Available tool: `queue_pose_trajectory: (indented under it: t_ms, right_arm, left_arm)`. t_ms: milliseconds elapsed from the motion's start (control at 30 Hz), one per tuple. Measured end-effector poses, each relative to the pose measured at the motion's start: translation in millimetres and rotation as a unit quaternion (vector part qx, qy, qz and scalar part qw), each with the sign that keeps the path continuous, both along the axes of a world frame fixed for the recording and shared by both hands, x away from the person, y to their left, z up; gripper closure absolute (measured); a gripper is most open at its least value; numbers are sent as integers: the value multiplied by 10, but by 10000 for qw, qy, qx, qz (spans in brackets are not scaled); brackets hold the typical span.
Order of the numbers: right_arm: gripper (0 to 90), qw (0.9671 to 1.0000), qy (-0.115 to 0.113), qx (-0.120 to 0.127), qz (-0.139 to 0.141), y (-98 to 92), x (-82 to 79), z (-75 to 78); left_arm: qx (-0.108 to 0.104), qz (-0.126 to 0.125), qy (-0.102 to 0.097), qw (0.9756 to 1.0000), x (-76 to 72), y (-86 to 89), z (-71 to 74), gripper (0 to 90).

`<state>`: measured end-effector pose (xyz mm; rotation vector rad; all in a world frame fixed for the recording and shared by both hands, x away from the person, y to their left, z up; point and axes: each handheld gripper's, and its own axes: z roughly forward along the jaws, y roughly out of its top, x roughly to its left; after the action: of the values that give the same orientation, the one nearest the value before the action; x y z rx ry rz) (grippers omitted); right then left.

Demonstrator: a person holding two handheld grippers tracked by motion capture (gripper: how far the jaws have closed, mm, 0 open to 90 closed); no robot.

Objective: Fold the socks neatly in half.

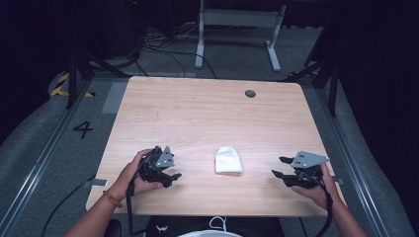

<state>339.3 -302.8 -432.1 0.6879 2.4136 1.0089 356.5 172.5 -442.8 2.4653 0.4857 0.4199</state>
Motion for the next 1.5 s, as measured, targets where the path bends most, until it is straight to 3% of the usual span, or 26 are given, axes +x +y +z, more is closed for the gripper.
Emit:
queue_pose_trajectory:
  t_ms: [100,300,400,567,767,867,1000,1100,1233,1333,1400,1500]
  right_arm:
    - [442,9999,0,-27,-135,-92,-30,-19]
    - [414,9989,40,8,-472,-370,-94,-102]
    - [390,9974,275,312,-594,-532,-126,-162]
    - [343,9939,359,417,-960,-746,-176,-258]
    - [308,9886,608,463,-1295,-918,-211,-441]
    - [298,9862,672,560,-1406,-975,-217,-501]
    - [285,9829,730,710,-1535,-1052,-218,-548]
    - [279,9814,736,723,-1616,-1081,-211,-548]
    - [270,9821,734,709,-1584,-1075,-209,-550]
    - [270,9820,739,714,-1586,-1075,-209,-551]
    - [270,9820,738,714,-1587,-1075,-209,-552]
    - [270,9808,737,721,-1658,-1074,-202,-552]
  left_arm:
    - [76,110,-23,9999,-28,81,-21,282]
    - [-102,414,108,9990,-89,337,-71,278]
    - [-132,699,115,9974,-109,478,-127,271]
    - [-247,951,217,9949,-131,669,-206,264]
    - [-552,1198,368,9906,-132,846,-277,253]
    - [-740,1259,472,9882,-121,904,-302,246]
    - [-768,1306,509,9871,-109,954,-340,234]
    - [-988,1360,550,9842,-124,1009,-379,223]
    - [-982,1432,476,9837,-145,1032,-388,211]
    - [-1044,1502,524,9817,-158,1023,-396,204]
    - [-974,1498,490,9827,-150,1030,-390,197]
    - [-951,1585,505,9815,-147,1027,-391,162]
